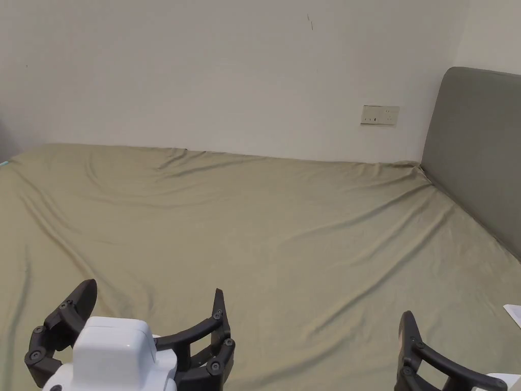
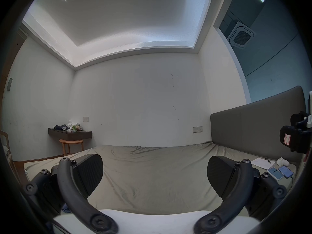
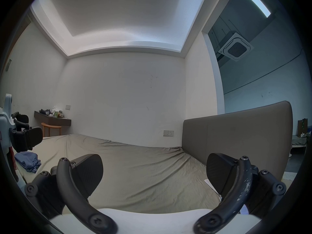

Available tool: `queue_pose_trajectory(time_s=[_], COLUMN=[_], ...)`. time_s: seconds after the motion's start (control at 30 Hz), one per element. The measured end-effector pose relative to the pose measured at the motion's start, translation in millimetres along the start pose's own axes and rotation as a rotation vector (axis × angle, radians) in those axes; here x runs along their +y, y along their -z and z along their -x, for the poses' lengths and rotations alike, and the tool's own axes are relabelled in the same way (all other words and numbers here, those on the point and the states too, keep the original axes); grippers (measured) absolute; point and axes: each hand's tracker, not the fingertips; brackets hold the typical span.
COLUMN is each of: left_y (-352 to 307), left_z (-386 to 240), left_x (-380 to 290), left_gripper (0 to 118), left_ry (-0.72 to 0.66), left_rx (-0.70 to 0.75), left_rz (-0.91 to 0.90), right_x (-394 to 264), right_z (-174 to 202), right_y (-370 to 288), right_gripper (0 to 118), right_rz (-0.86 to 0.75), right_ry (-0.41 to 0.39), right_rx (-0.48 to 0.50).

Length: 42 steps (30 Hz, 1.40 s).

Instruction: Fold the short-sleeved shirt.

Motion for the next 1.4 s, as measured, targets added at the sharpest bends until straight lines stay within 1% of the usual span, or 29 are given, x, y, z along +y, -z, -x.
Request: queue_pose_trajectory(time_s=[0.37, 0.5, 0.63, 0.67, 0.7, 0.77, 0.83, 0.93, 1.07, 1.1, 1.13, 1.17, 1.23, 1.3, 1.4], left_y=[0, 0, 0, 0, 0, 0, 0, 0, 0, 1, 1, 1, 1, 2, 1], left_z=[0, -1, 0, -1, -1, 0, 0, 1, 2, 2, 2, 1, 1, 0, 0], left_x=[2, 2, 2, 2, 2, 1, 1, 1, 0, -1, -1, -2, -3, -3, -4], left_gripper=[118, 118, 118, 118, 118, 118, 118, 118, 118, 118, 118, 118, 118, 118, 118], left_ry=[-0.002, 0.004, -0.006, -0.006, -0.006, -0.005, -0.004, -0.008, -0.019, -0.021, -0.022, -0.022, -0.015, -0.009, -0.014], left_rx=[0.003, 0.003, -0.003, -0.003, -0.003, -0.003, -0.005, -0.002, -0.002, -0.002, -0.002, -0.004, -0.005, -0.004, -0.01], left_rz=[-0.005, -0.003, -0.001, 0.0, 0.002, 0.005, 0.007, 0.007, 0.011, 0.013, 0.016, 0.019, 0.023, 0.025, 0.024], right_x=[0, 2, 2, 2, 2, 1, 0, 2, 6, 7, 7, 7, 7, 6, 0], right_z=[-2, -8, -5, -5, -7, -15, -20, -28, -40, -43, -46, -48, -49, -53, -60], right_y=[1, 7, 10, 11, 14, 20, 25, 27, 22, 22, 22, 21, 20, 24, 25], right_gripper=[118, 118, 118, 118, 118, 118, 118, 118, 118, 118, 118, 118, 118, 118, 118], right_rz=[0.008, 0.077, 0.118, 0.149, 0.187, 0.247, 0.283, 0.327, 0.319, 0.322, 0.336, 0.335, 0.32, 0.353, 0.358], right_ry=[0.013, 0.078, 0.083, 0.105, 0.157, 0.321, 0.432, 0.516, 0.619, 0.655, 0.712, 0.751, 0.751, 0.755, 0.805], right_rx=[0.0, 0.048, 0.063, 0.084, 0.116, 0.164, 0.182, 0.155, 0.223, 0.244, 0.26, 0.256, 0.192, 0.182, 0.169])
